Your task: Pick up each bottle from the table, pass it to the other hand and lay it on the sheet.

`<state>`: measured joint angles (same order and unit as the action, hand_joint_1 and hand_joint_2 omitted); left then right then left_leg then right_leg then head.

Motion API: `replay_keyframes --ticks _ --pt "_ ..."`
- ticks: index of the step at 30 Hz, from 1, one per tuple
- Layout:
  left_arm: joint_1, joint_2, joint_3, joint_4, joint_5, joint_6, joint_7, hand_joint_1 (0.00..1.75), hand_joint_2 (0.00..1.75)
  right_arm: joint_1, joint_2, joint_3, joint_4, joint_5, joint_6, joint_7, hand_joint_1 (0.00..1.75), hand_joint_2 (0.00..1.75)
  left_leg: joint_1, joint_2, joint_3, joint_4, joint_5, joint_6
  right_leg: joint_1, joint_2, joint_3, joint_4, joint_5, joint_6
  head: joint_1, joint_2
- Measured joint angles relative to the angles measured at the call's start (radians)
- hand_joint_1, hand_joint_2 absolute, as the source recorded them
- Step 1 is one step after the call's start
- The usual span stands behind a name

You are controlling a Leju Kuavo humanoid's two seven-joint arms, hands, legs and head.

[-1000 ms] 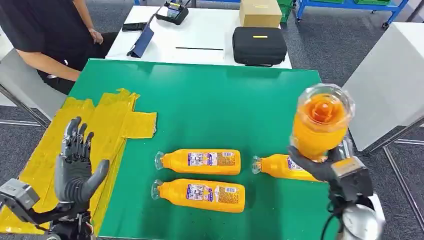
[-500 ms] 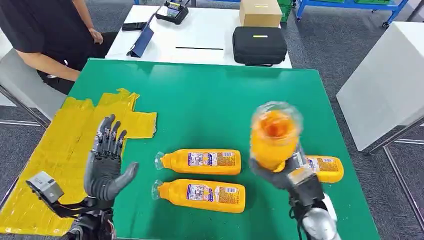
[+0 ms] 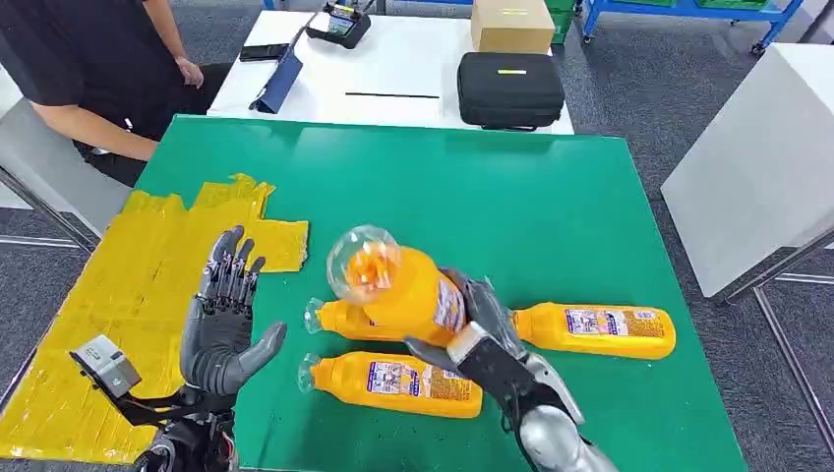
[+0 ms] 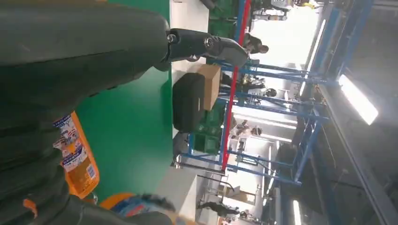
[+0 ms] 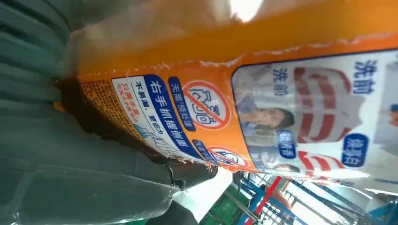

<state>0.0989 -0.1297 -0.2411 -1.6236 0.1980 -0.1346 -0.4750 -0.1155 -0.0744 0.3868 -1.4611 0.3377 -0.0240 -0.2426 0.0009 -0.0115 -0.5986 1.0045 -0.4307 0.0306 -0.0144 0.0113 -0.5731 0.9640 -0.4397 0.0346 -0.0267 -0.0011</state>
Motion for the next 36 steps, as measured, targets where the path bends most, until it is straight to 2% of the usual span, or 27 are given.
replay_keyframes --ticks 10,17,27,36 --pt "0.001 0.014 -0.022 0.000 0.003 0.003 0.015 0.00 1.75 -0.086 0.040 -0.001 0.066 -0.038 0.000 0.034 1.75 1.75 0.000 0.000 -0.001 0.000 0.000 0.000 0.000 0.000 0.000 0.000 0.000 0.000 0.000 0.000" --pt "-0.022 0.021 -0.046 0.001 0.003 -0.006 0.044 0.00 1.75 -0.164 0.094 -0.013 0.104 -0.027 0.000 0.115 1.75 1.75 0.000 0.000 0.000 0.000 0.000 0.000 0.000 0.000 0.000 0.000 0.000 0.000 0.000 0.000" --pt "-0.084 0.022 -0.065 0.019 0.014 0.008 0.084 0.00 1.75 -0.182 0.193 0.013 0.132 0.092 0.015 0.177 1.75 1.75 0.000 0.000 0.000 0.000 0.001 0.000 0.000 0.000 0.000 0.001 0.000 0.000 0.000 0.000" --pt "-0.102 0.022 -0.065 0.023 0.013 0.016 0.091 0.00 1.75 -0.199 0.239 0.042 0.168 0.116 0.027 0.186 1.75 1.75 0.000 0.000 0.000 0.000 0.001 0.000 0.000 0.000 0.000 0.000 0.000 0.000 0.000 0.000"
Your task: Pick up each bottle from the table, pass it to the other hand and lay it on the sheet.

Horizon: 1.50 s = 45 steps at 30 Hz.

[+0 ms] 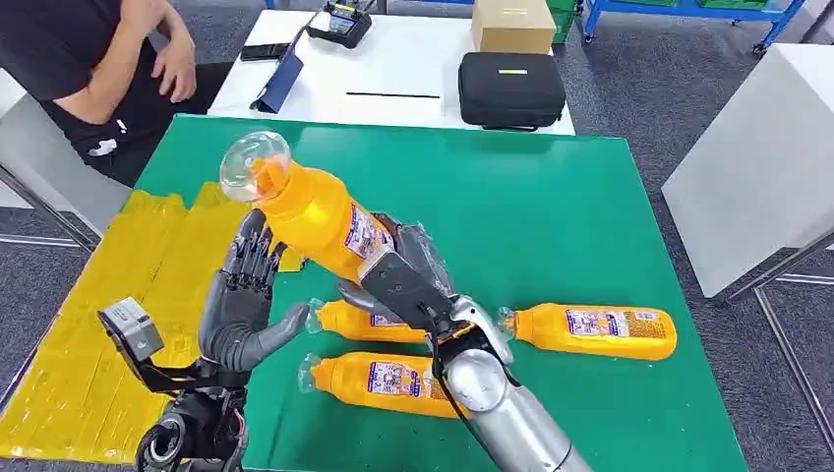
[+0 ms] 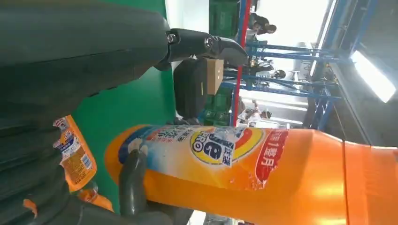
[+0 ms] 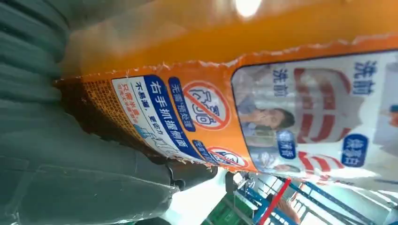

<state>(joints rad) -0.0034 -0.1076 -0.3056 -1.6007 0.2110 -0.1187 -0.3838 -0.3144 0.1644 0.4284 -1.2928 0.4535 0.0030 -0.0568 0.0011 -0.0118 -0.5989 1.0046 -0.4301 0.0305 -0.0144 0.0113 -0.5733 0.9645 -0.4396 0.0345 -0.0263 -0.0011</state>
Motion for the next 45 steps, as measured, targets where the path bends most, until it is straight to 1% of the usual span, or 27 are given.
replay_keyframes --ticks 4,9,21,26,27,28,29,30,31,32,33,45 --pt "0.000 0.000 0.000 0.000 0.002 0.010 0.005 0.00 1.75 -0.008 0.012 0.037 0.031 0.042 0.014 0.011 1.75 1.75 0.000 0.000 0.000 0.000 0.000 0.000 0.000 0.000 0.000 0.000 0.000 0.000 0.000 0.000" --pt "-0.008 0.000 0.001 0.000 0.007 0.015 0.019 0.00 1.75 -0.014 0.026 0.118 0.090 0.106 0.012 0.025 1.75 1.75 0.000 0.000 0.000 0.000 0.000 0.000 0.000 0.000 0.000 0.000 0.000 0.000 0.000 0.000" --pt "-0.009 0.000 0.001 0.000 0.007 0.015 0.019 0.00 1.75 -0.014 0.027 0.125 0.094 0.110 0.011 0.026 1.75 1.75 0.000 0.000 0.000 0.000 0.000 0.000 0.000 0.000 0.000 0.000 0.000 0.000 0.000 0.000" --pt "-0.016 0.000 0.001 0.000 0.008 0.015 0.021 0.00 1.75 -0.013 0.031 0.155 0.112 0.118 0.005 0.031 1.75 1.75 0.000 0.000 0.000 0.000 0.000 0.000 0.000 0.000 0.000 0.000 0.000 0.000 0.000 0.000" --pt "-0.016 0.000 0.001 0.000 0.008 0.015 0.022 0.33 1.75 -0.013 0.033 0.158 0.116 0.119 0.004 0.031 1.75 1.75 0.000 0.000 0.000 0.000 0.000 0.000 0.000 0.000 0.000 0.000 0.000 0.000 0.000 0.000" --pt "-0.016 0.000 0.002 0.000 0.008 0.015 0.023 1.47 1.75 -0.015 0.034 0.165 0.123 0.120 0.003 0.031 1.75 1.75 0.000 0.000 0.000 0.000 0.000 0.000 0.000 0.000 0.000 0.000 0.000 0.000 0.000 0.000" --pt "-0.017 0.000 0.002 0.000 0.008 0.015 0.023 1.75 1.75 -0.017 0.034 0.171 0.130 0.120 0.002 0.031 1.75 1.75 0.000 0.000 0.000 0.000 0.000 0.000 0.000 0.000 0.000 0.000 0.000 0.000 0.000 0.000" --pt "-0.017 0.000 0.005 0.002 0.008 0.017 0.026 1.75 1.75 -0.020 0.034 0.189 0.139 0.144 0.009 0.040 1.75 1.75 0.000 0.000 0.000 0.000 0.000 0.000 0.000 0.000 0.000 0.000 0.000 0.000 0.000 0.000" --pt "-0.016 0.000 0.017 0.002 0.016 0.027 0.042 1.75 1.75 -0.041 0.042 0.229 0.165 0.209 0.013 0.052 1.75 1.75 0.000 0.001 0.000 0.000 0.000 0.000 0.000 0.000 0.000 0.000 0.000 0.000 0.000 0.000" --pt "0.005 -0.001 0.031 0.002 0.019 0.034 0.049 1.75 1.75 -0.069 0.028 0.290 0.198 0.266 0.009 0.034 1.75 1.75 0.000 0.001 0.000 0.000 0.000 0.000 0.000 0.000 -0.001 0.000 0.000 0.000 -0.001 0.000" --pt "0.022 -0.002 0.033 0.002 0.021 0.020 0.043 1.75 1.75 -0.069 0.013 0.312 0.198 0.276 0.004 0.034 1.75 1.75 0.000 0.001 0.000 0.000 0.000 0.000 0.000 0.000 -0.001 0.000 0.000 0.000 0.000 0.000" --pt "0.062 -0.014 0.046 -0.004 0.019 -0.016 0.023 1.75 1.75 -0.016 -0.032 0.328 0.152 0.309 -0.030 0.032 1.75 1.75 0.000 0.002 0.001 0.000 0.000 0.000 0.000 0.001 -0.002 0.000 0.000 0.000 0.000 0.000"
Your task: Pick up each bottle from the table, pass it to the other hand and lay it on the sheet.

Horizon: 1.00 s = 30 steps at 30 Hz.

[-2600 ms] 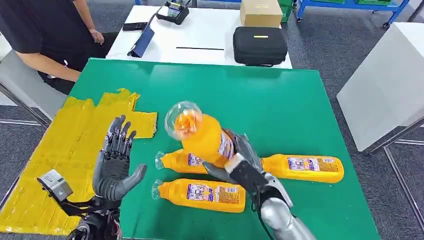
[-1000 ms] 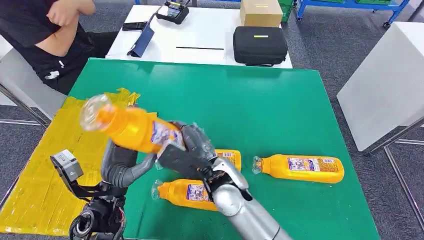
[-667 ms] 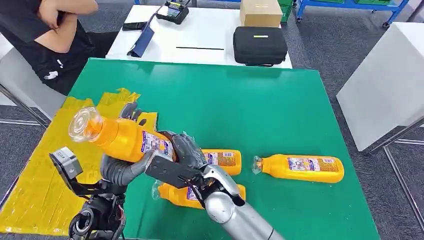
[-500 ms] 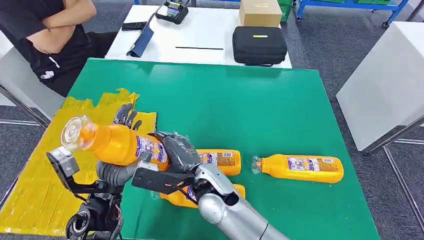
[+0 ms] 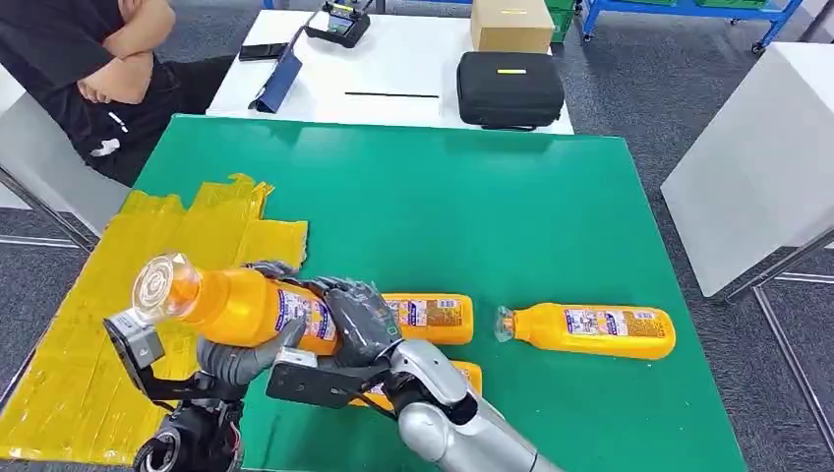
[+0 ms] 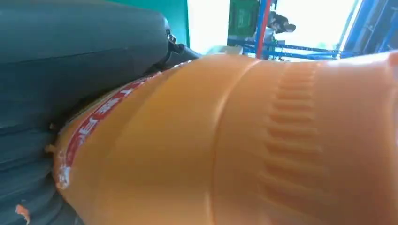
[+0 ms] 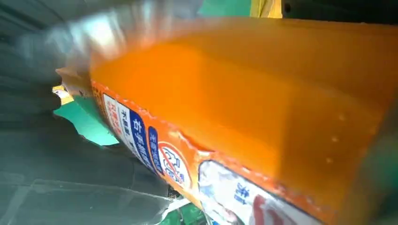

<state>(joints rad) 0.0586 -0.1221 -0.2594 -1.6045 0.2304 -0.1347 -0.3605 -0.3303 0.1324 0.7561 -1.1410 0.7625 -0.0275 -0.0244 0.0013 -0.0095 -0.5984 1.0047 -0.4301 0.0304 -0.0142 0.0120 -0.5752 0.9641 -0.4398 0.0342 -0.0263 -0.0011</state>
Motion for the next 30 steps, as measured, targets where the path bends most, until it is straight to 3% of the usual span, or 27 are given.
replay_keyframes --ticks 12,13,14,20,25,30 --pt "0.019 0.000 0.003 0.000 0.002 -0.003 -0.016 1.75 1.75 0.027 -0.011 0.000 -0.020 0.010 -0.006 -0.008 1.75 1.75 0.000 0.000 0.000 0.000 0.000 0.000 0.000 0.000 0.000 0.000 0.000 0.000 0.000 0.000" --pt "0.022 0.000 0.003 0.000 0.002 -0.002 -0.022 1.75 1.75 0.029 -0.011 0.000 -0.021 0.010 -0.011 -0.013 0.02 1.75 0.000 0.000 0.000 0.000 0.000 0.000 0.000 0.000 0.000 0.000 0.000 0.000 0.000 0.000" --pt "0.025 0.000 0.003 0.000 0.001 -0.002 -0.031 1.75 1.75 0.034 -0.012 -0.002 -0.021 0.014 -0.024 -0.019 0.00 0.00 0.000 0.000 0.000 0.000 0.000 0.000 0.000 0.000 0.000 0.000 0.000 0.000 0.000 0.000" --pt "0.055 -0.002 0.035 -0.032 -0.047 0.039 -0.082 1.75 1.75 0.145 -0.051 -0.036 -0.104 -0.019 -0.121 -0.071 0.00 0.00 0.000 -0.002 -0.001 0.000 -0.001 0.000 0.000 0.000 0.000 0.000 0.000 0.000 0.000 0.000" --pt "0.098 -0.002 0.115 -0.085 -0.281 0.217 -0.142 1.75 1.75 0.327 -0.087 -0.120 -0.379 -0.077 -0.172 -0.120 0.00 0.00 0.000 -0.002 -0.002 0.000 -0.002 -0.001 0.000 0.000 -0.001 0.000 -0.001 -0.001 0.000 0.000" --pt "0.156 0.009 0.204 -0.109 -0.420 0.303 -0.163 1.75 1.75 0.465 -0.153 -0.207 -0.613 -0.172 -0.203 -0.208 0.00 0.00 0.000 -0.001 -0.002 -0.001 -0.003 -0.002 0.000 0.000 -0.001 0.000 -0.001 -0.001 0.000 0.000"
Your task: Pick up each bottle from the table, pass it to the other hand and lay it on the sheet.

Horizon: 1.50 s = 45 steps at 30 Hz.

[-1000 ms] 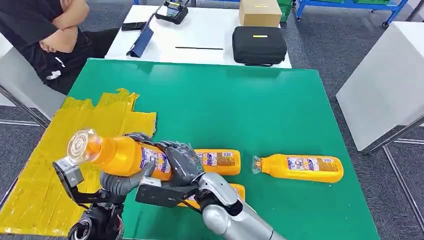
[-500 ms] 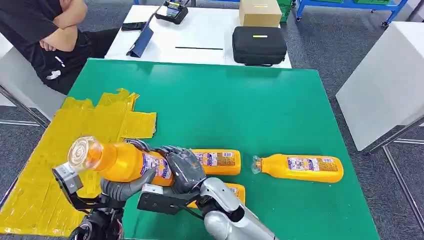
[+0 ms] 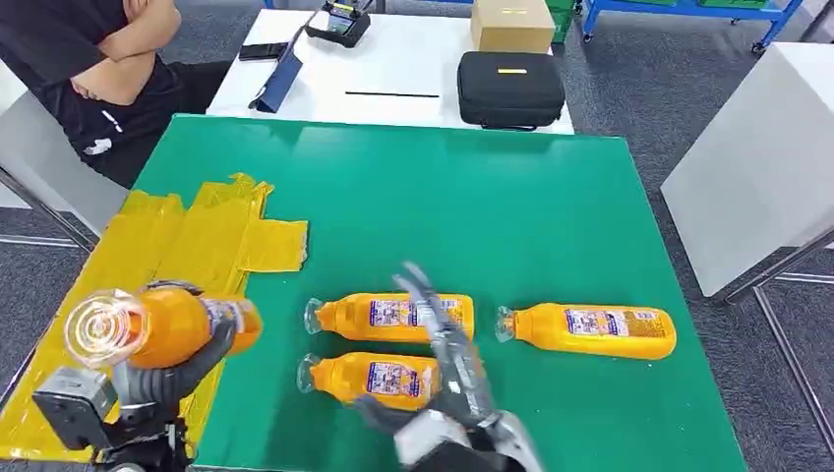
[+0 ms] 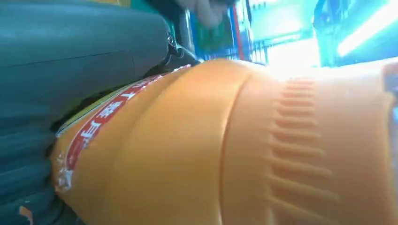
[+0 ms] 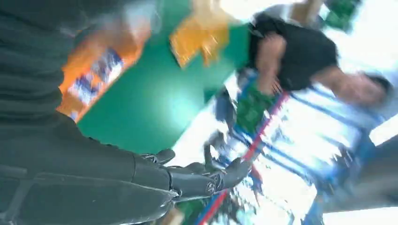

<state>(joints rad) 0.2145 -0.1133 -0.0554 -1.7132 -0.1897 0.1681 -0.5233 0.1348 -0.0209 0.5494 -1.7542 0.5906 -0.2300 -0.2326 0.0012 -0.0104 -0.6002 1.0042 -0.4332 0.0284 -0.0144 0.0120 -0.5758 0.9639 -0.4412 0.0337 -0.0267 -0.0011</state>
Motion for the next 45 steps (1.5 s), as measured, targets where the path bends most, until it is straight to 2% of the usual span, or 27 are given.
replay_keyframes --ticks 5,8,11,13,15,17,32,36,45 --pt "0.051 0.001 0.085 -0.014 -0.101 0.084 -0.035 1.75 1.75 0.081 -0.055 -0.031 -0.124 -0.018 -0.037 -0.030 0.00 0.00 0.000 0.000 0.001 0.000 0.000 0.000 0.000 0.000 0.000 0.000 0.000 0.000 0.000 0.000" --pt "0.067 0.002 0.105 -0.023 -0.248 0.216 -0.047 1.75 1.75 0.097 -0.080 -0.034 -0.157 -0.029 -0.066 -0.032 0.00 0.00 0.000 0.000 0.002 0.000 0.000 0.000 0.000 0.000 0.001 0.000 0.000 0.000 0.000 0.000" --pt "0.073 0.015 0.110 -0.028 -0.551 0.425 0.001 1.75 1.75 0.104 -0.111 -0.034 -0.170 -0.055 -0.077 -0.031 0.00 0.00 0.000 0.000 0.002 0.000 0.000 0.000 0.000 0.000 0.001 0.000 0.000 0.000 0.000 0.000" --pt "0.072 0.029 0.110 -0.019 -0.869 0.512 0.104 1.75 1.75 0.103 -0.134 -0.028 -0.170 -0.064 -0.068 -0.021 0.00 0.00 0.000 -0.001 0.002 0.000 0.000 0.000 0.000 0.000 0.002 0.000 0.000 0.000 0.000 0.000" --pt "0.061 0.049 0.110 0.016 -1.038 0.516 0.186 1.75 1.75 0.103 -0.153 -0.015 -0.170 -0.062 -0.066 -0.012 0.00 0.00 0.000 -0.001 0.003 0.000 0.000 0.000 0.000 0.000 0.002 0.000 0.000 0.000 0.000 0.000" --pt "0.054 0.060 0.110 0.046 -1.079 0.518 0.211 1.75 1.75 0.104 -0.167 -0.005 -0.170 -0.061 -0.066 -0.010 0.00 0.00 0.000 0.000 0.003 0.000 0.000 0.000 0.000 0.000 0.002 0.000 0.000 0.000 0.000 0.000" --pt "0.033 0.090 0.110 0.117 -1.095 0.518 0.222 1.75 1.75 0.104 -0.201 0.016 -0.170 -0.061 -0.066 -0.007 0.00 0.00 0.000 0.000 0.002 0.000 0.000 0.000 0.000 0.000 0.002 0.000 0.000 0.000 0.000 0.000" --pt "0.020 0.111 0.100 0.180 -1.164 0.518 0.322 1.75 1.75 0.103 -0.208 0.036 -0.170 -0.045 -0.068 0.016 0.00 0.00 0.000 0.000 0.003 0.000 0.000 0.000 0.000 0.000 0.002 0.000 0.000 0.000 0.000 0.000" --pt "-0.025 0.148 0.020 0.382 -1.167 0.516 0.413 1.75 1.75 0.101 -0.233 0.096 -0.164 -0.021 -0.063 0.082 0.00 0.00 0.000 0.000 0.003 0.000 0.000 0.000 0.000 0.000 0.002 0.000 0.000 0.000 0.000 0.000"
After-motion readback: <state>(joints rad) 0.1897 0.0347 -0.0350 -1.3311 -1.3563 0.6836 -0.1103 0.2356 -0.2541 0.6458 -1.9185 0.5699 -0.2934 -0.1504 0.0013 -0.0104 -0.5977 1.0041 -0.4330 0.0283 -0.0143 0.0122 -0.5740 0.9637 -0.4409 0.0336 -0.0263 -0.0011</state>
